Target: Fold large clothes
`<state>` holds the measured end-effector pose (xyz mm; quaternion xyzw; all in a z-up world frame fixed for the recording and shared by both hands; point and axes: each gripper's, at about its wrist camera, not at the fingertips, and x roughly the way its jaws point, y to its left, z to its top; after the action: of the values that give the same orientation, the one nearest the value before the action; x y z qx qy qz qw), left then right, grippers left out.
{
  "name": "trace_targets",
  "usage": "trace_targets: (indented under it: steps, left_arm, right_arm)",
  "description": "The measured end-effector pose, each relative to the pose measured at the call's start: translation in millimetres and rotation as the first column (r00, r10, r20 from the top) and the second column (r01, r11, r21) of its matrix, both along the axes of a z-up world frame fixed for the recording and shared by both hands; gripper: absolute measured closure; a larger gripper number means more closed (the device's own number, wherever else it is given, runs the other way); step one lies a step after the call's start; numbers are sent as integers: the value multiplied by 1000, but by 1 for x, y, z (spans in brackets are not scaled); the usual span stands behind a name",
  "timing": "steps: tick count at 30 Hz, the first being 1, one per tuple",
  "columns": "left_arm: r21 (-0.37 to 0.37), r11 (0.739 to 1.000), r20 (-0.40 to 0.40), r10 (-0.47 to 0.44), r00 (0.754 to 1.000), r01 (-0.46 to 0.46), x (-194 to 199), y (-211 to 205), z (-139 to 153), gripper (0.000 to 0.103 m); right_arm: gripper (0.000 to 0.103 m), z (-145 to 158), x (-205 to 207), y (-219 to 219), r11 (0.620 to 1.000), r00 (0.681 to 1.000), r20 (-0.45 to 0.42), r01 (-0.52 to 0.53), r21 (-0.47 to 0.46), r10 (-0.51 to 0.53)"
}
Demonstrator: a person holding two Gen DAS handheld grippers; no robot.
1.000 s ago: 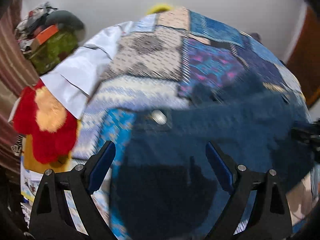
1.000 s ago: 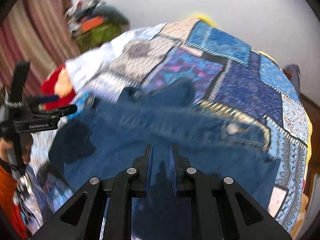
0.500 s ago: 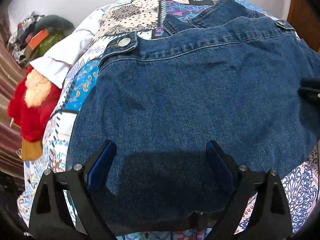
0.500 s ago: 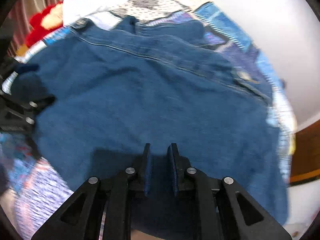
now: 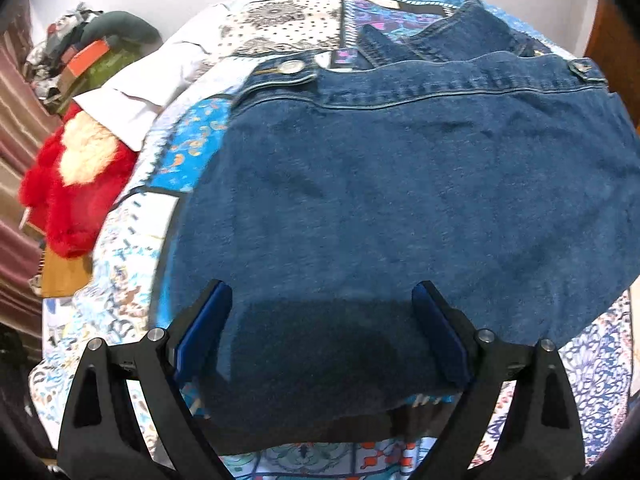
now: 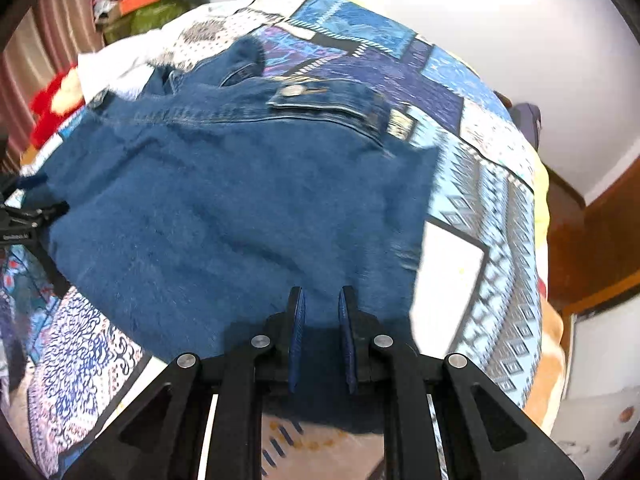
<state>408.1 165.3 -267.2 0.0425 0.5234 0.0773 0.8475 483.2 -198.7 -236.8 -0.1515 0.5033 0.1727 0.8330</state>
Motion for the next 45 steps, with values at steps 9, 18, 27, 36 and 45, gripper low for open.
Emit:
trace_targets:
  steps: [9,18,27,36,45]
  left_arm:
    - [-113,991,13,68,998,-66,-22,30,9,0]
    - [-151,977,46,158,986,-149,-53,49,27,0]
    - [-169,965,161,227,961,-200,-90,55,73,0]
    - [-349,911,133,281,951,-220,-109,46,63,0]
    - [-589,764,-61,285,956,-265,-101,36,-6,0]
  right_arm:
    - [91,5,-28,-10,999,999,34,3,-45,-1]
    - [10,18,-36,-75,976,976,111,196,-94,-185]
    - [10,71,-58,-74,979,964,169,197,60,-204]
    - [0,96,-65,12,966,983,156,53,251,-94]
    - [0,39,-47,98,983,997,54,-56,174,47]
